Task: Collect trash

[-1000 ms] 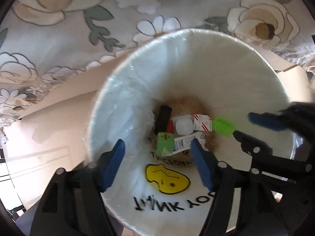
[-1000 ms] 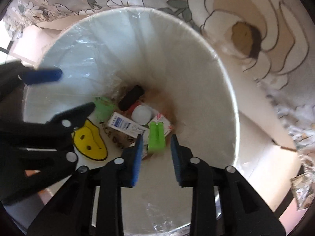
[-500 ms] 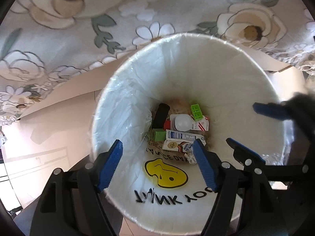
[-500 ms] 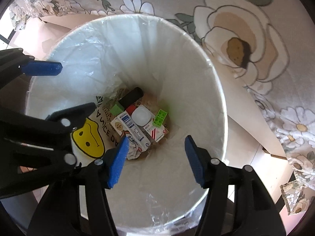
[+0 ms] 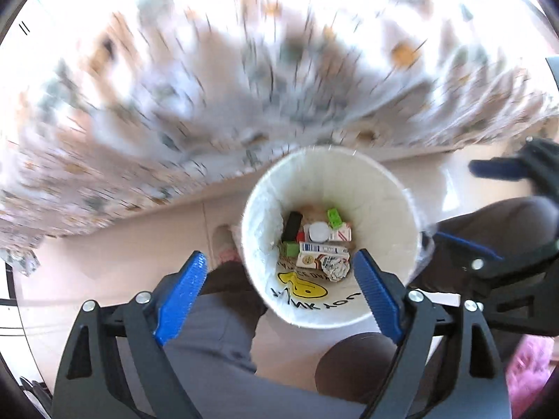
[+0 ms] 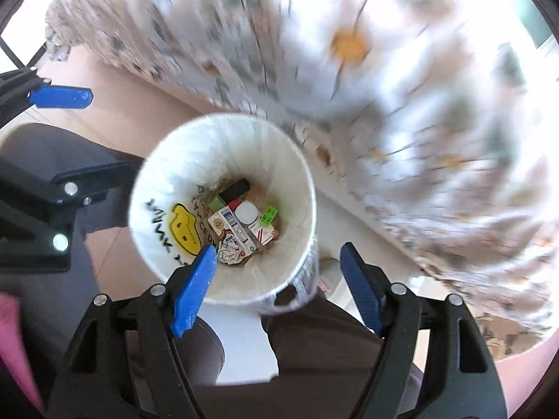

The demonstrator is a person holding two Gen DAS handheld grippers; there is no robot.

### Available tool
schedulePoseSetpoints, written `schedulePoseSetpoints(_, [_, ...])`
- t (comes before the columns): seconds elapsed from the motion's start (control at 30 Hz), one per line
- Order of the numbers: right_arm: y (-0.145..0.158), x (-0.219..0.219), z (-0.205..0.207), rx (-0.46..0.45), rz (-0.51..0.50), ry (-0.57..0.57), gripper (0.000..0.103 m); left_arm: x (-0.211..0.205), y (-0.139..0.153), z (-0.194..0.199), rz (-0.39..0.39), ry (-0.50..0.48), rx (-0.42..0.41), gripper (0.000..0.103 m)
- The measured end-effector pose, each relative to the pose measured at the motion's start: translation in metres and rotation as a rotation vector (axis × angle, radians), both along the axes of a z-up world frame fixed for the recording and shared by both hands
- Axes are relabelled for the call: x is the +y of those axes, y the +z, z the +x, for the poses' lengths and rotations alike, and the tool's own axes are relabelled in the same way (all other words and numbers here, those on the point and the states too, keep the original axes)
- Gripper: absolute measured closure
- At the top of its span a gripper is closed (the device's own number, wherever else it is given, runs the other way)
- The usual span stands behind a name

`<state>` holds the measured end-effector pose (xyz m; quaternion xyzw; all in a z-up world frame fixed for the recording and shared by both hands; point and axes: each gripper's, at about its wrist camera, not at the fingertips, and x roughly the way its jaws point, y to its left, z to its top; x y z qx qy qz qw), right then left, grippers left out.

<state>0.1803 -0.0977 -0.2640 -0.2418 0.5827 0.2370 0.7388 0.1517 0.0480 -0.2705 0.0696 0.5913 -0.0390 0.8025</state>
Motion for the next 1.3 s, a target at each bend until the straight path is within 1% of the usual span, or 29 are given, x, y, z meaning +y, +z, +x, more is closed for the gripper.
schedulePoseSetpoints(0.13, [0.061,-0.014,-0.021,-0.064,0.043,-0.004,0.023,-0.007,0.053,-0.026,0.011,-0.020,-0.089,0.013])
schedulePoseSetpoints(0.23, [0.109,-0.027,-0.041,-0.137,0.085,-0.014,0.021,-0.015,0.087,-0.046,0.043,-0.043,-0.165,0.012])
schedulePoseSetpoints(0.3, [0.135,-0.034,-0.053,-0.183,0.104,-0.026,0.020,-0.020,0.108,-0.062,0.054,-0.059,-0.207,0.011])
schedulePoseSetpoints(0.4, [0.170,-0.041,-0.075,-0.228,0.133,-0.033,0.019,-0.023,0.140,-0.083,0.058,-0.069,-0.272,0.011])
schedulePoseSetpoints(0.5, [0.197,-0.044,-0.098,-0.289,0.127,-0.027,0.019,-0.027,0.163,-0.102,0.055,-0.068,-0.332,0.009])
schedulePoseSetpoints(0.57, [0.207,-0.045,-0.110,-0.315,0.124,-0.034,0.019,-0.029,0.176,-0.113,0.068,-0.078,-0.362,0.009])
schedulePoseSetpoints(0.63, [0.221,-0.046,-0.120,-0.317,0.143,-0.046,0.019,-0.034,0.185,-0.123,0.088,-0.097,-0.383,0.009])
schedulePoseSetpoints(0.77, [0.238,-0.049,-0.140,-0.332,0.174,-0.089,0.018,-0.040,0.201,-0.134,0.106,-0.115,-0.404,0.009])
schedulePoseSetpoints(0.83, [0.243,-0.051,-0.148,-0.367,0.172,-0.115,0.018,-0.042,0.207,-0.139,0.118,-0.115,-0.417,0.009])
schedulePoseSetpoints(0.93, [0.253,-0.053,-0.158,-0.467,0.167,-0.158,0.018,-0.043,0.209,-0.144,0.110,-0.120,-0.421,0.009])
schedulePoseSetpoints(0.97, [0.254,-0.055,-0.160,-0.480,0.178,-0.168,0.018,-0.044,0.209,-0.144,0.111,-0.123,-0.416,0.009])
schedulePoseSetpoints(1.03, [0.257,-0.059,-0.162,-0.486,0.215,-0.179,0.018,-0.046,0.206,-0.145,0.109,-0.131,-0.405,0.008])
schedulePoseSetpoints(1.3, [0.252,-0.061,-0.157,-0.456,0.243,-0.208,0.018,-0.051,0.204,-0.148,0.107,-0.141,-0.398,0.009])
